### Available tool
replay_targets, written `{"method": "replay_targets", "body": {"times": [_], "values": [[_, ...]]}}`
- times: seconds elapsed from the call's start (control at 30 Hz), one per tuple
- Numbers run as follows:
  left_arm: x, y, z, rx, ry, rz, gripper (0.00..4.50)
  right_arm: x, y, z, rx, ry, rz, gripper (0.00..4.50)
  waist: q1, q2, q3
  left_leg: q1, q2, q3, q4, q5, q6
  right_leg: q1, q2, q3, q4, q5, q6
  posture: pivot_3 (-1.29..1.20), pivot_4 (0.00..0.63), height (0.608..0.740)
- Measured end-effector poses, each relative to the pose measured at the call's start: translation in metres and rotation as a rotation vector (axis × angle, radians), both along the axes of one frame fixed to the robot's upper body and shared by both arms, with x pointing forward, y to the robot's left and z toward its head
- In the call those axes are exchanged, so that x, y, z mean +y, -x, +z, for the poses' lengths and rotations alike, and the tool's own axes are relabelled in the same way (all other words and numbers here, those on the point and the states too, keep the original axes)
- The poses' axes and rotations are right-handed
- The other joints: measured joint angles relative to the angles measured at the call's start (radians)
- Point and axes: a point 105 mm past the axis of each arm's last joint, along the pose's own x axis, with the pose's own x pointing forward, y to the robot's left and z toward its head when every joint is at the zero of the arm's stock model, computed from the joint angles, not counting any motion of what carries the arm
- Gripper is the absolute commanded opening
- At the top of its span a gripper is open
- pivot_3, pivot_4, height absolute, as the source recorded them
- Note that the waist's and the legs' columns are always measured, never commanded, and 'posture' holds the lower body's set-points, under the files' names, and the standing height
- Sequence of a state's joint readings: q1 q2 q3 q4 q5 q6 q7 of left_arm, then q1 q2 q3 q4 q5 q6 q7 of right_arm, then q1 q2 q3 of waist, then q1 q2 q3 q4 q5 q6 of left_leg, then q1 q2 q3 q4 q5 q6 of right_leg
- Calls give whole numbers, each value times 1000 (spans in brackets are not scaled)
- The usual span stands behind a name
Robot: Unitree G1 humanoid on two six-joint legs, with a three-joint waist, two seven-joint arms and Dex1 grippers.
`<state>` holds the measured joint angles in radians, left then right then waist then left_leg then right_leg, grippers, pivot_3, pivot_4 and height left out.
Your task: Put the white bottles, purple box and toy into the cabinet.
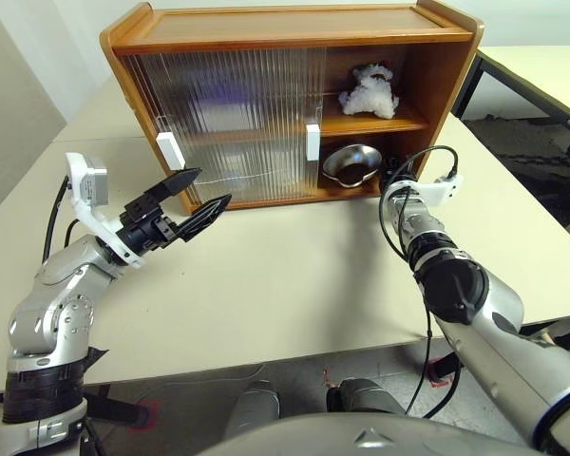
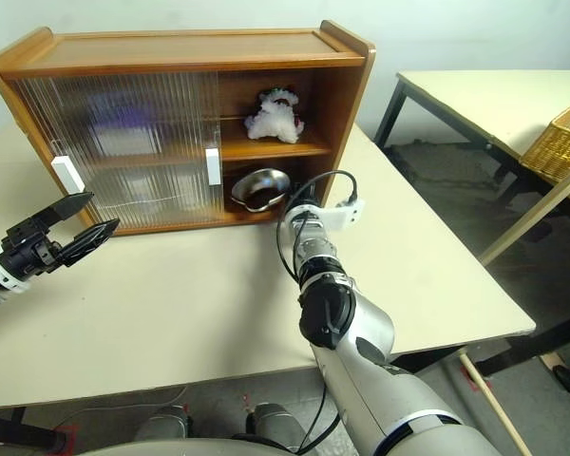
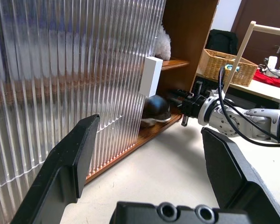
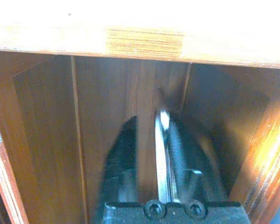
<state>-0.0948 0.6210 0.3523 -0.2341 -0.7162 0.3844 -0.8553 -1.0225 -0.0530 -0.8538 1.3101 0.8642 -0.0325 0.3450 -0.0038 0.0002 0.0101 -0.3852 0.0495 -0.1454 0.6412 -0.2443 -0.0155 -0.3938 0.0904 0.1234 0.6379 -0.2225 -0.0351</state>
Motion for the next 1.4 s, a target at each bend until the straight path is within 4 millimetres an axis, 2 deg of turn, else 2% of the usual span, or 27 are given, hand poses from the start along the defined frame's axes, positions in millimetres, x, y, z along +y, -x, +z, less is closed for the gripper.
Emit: {"method": "replay_targets", "body": {"times": [0.2, 0.23, 0.6, 0.73, 0.87, 1.0, 1.1, 1.2, 1.4], "values": [[-1, 0, 0, -2, 4, -4, 4500, 0, 0, 0, 1, 12, 4, 4275, 0, 0, 0, 1, 0, 0, 0, 0, 0, 0, 0, 0, 1, 0, 0, 51, 5, 740], [-2, -1, 0, -3, 7, -6, 4500, 0, 0, 0, 1, 15, 5, 4434, 0, 0, 0, 1, 0, 0, 0, 0, 0, 0, 0, 0, 1, 0, 0, 51, 5, 740], [-13, -5, -2, -12, 38, -35, 4500, -18, 4, 0, -24, 78, 16, 4434, -4, 0, 0, 3, 0, 1, 1, 0, 1, 0, 0, 0, 5, 0, 0, 20, 22, 740], [-14, -7, -4, -4, 46, -40, 4500, -17, 6, -1, -42, 137, 73, 4434, -9, 0, 0, 3, 0, 1, 1, 1, 1, 0, 0, 0, 6, 0, 1, 6, 25, 740], [-14, -8, -5, -3, 50, -43, 4500, -5, 13, -6, -70, 294, 212, 4434, -13, 0, 0, 4, -1, 1, 1, 1, 1, 0, 0, 0, 7, 0, 1, 5, 25, 740], [-14, -9, -5, -10, 52, -47, 4500, 10, 29, -13, -137, 599, 423, 4434, -13, 0, 0, 4, -3, 1, 2, 1, 1, 0, 0, 0, 8, -1, 2, 4, 28, 740], [-14, -9, -6, -10, 55, -47, 4500, 14, 42, -17, -192, 757, 530, 4434, -15, 0, 0, 4, -6, 2, 2, 1, 1, 1, 0, 0, 9, -1, 3, 2, 28, 740], [-13, -10, -6, -12, 57, -47, 4500, 14, 55, -23, -235, 925, 623, 3955, -15, 0, 0, 5, -7, 1, 2, 1, 1, 1, 0, 0, 9, -4, 7, 2, 28, 740], [-13, -10, -7, -11, 61, -44, 4500, 17, 67, -31, -304, 1186, 724, 1739, -13, 0, 0, 6, -7, 1, 2, 1, 1, 2, 0, 1, 9, -6, 12, 2, 27, 740]]}}
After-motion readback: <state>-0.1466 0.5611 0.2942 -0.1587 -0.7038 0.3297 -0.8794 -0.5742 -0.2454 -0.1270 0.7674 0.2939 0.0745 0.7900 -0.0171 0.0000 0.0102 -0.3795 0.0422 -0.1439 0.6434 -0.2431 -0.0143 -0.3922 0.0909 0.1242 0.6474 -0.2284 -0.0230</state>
